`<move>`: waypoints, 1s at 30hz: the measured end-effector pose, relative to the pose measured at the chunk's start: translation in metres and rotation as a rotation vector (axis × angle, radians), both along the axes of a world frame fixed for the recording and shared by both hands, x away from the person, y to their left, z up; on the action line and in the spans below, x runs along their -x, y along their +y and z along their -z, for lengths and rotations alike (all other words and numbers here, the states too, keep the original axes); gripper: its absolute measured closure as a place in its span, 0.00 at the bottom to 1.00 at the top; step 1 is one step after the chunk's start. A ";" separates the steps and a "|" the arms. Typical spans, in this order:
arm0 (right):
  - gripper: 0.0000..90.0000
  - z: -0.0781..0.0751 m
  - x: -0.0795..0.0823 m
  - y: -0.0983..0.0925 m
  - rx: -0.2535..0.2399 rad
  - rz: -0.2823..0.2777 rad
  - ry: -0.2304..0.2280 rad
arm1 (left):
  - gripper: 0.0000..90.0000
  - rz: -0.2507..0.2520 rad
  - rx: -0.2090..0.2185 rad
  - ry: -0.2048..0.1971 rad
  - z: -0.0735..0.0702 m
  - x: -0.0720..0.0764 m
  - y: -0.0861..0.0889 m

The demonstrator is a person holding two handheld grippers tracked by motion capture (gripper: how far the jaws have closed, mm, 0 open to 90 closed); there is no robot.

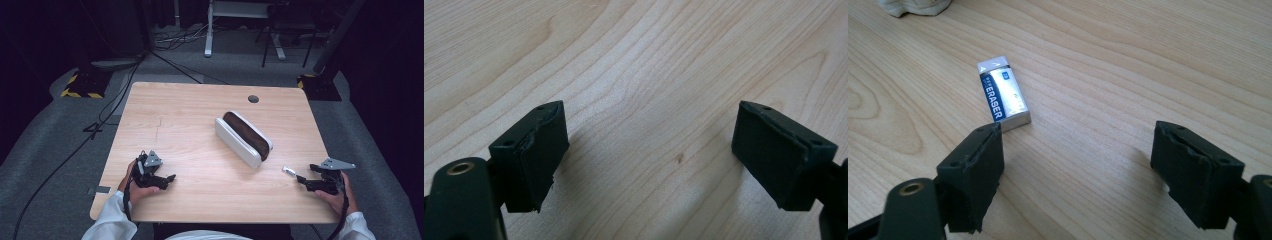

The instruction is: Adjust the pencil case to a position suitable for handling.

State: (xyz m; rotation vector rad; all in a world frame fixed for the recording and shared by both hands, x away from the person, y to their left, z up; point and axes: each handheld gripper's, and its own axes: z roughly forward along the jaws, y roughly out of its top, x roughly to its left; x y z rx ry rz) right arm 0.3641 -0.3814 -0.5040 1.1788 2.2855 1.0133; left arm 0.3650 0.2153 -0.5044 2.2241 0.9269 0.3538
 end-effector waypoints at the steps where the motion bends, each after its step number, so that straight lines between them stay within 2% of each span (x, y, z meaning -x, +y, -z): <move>1: 0.24 0.000 0.000 0.000 0.000 0.000 0.000 | 0.17 0.000 0.000 0.000 0.000 0.000 0.000; 10: 0.24 0.000 -0.001 0.000 -0.001 -0.002 -0.001 | 0.18 -0.009 0.004 0.001 0.000 0.001 -0.001; 24: 0.25 -0.001 -0.002 0.003 0.005 -0.049 0.002 | 0.18 -0.013 -0.001 -0.004 0.000 0.001 -0.001; 29: 0.27 -0.001 -0.002 0.004 0.005 -0.046 0.003 | 0.20 -0.011 -0.002 0.008 -0.003 -0.004 -0.005; 30: 0.27 -0.001 -0.002 0.004 0.007 -0.045 0.001 | 0.21 0.000 0.019 0.014 -0.004 -0.005 -0.007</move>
